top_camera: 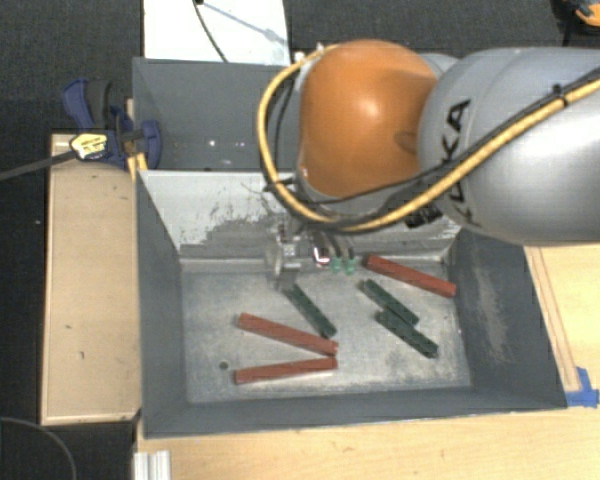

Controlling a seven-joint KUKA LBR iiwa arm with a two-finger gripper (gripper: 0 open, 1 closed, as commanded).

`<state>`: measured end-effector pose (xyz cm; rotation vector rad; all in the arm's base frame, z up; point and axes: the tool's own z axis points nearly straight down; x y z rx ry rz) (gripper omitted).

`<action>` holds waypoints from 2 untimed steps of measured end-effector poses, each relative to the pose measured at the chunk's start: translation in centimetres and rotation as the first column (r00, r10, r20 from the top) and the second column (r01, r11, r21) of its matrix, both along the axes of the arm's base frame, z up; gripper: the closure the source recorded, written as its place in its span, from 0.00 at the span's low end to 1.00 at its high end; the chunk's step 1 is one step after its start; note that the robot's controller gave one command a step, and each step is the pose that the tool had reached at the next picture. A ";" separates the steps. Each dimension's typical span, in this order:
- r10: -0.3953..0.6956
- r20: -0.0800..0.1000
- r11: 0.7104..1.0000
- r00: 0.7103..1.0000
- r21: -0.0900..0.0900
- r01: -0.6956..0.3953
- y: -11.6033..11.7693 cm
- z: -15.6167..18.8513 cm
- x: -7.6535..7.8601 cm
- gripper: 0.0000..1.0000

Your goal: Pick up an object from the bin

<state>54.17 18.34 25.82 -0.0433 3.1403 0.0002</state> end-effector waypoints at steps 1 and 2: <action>0.012 0.002 1.000 1.000 0.000 -0.012 -2.5 -1.9 -0.6 0.00; 0.013 0.000 1.000 1.000 0.000 -0.013 -3.0 -2.9 -0.9 0.00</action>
Offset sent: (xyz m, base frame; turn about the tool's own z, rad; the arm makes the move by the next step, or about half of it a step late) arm 0.0000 0.0000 0.0000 0.0000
